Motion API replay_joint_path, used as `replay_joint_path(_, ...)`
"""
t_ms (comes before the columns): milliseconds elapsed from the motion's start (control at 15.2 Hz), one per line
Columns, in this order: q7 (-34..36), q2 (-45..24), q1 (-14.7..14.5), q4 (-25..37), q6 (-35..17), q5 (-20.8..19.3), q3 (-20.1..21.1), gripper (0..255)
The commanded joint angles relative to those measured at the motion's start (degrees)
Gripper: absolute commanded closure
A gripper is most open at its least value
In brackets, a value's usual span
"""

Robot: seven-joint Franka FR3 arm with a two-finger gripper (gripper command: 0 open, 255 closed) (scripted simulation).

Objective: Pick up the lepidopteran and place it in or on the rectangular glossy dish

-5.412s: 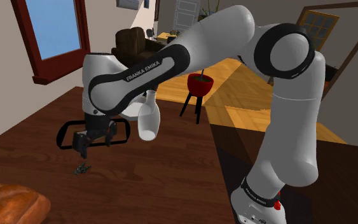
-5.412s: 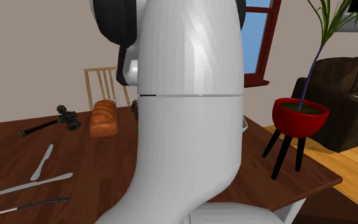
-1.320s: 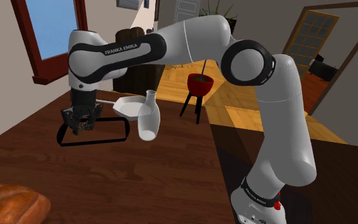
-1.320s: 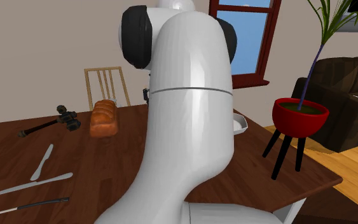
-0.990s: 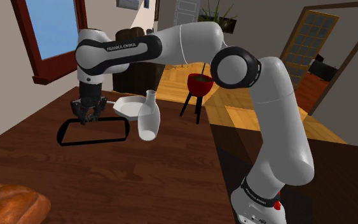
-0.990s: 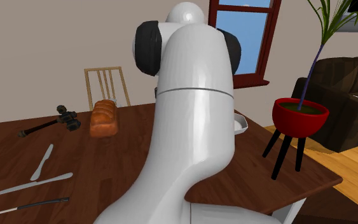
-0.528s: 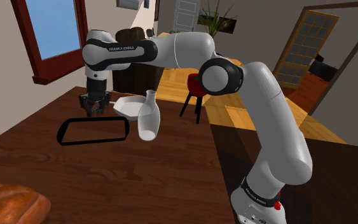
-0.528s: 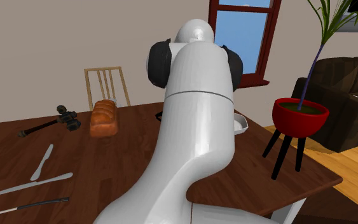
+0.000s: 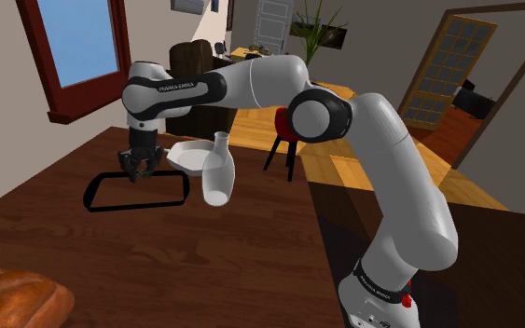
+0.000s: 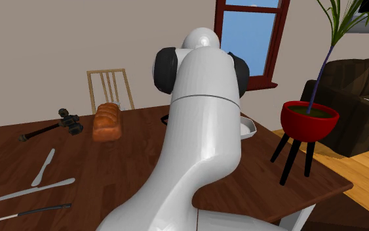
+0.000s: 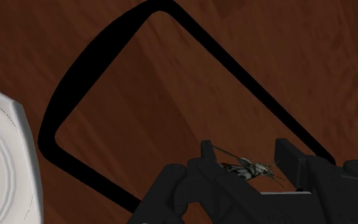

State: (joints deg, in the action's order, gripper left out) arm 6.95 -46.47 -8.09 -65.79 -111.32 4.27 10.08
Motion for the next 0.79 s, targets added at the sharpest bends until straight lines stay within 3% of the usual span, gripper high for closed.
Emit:
replay_joint_path(0,-0.14,-0.48,-0.03,-0.76,-1.24,-0.01,-0.03,255)
replay_joint_path(528,-0.18,-0.61,-0.03,-0.91,-1.51,-0.01,-0.03,255)
replay_joint_path(594,-0.18,-0.61,-0.03,-0.91,-1.51,-0.01,-0.03,0)
replay_joint_path(726,-0.18,-0.61,-0.03,-0.91,-1.51,-0.01,-0.03,0)
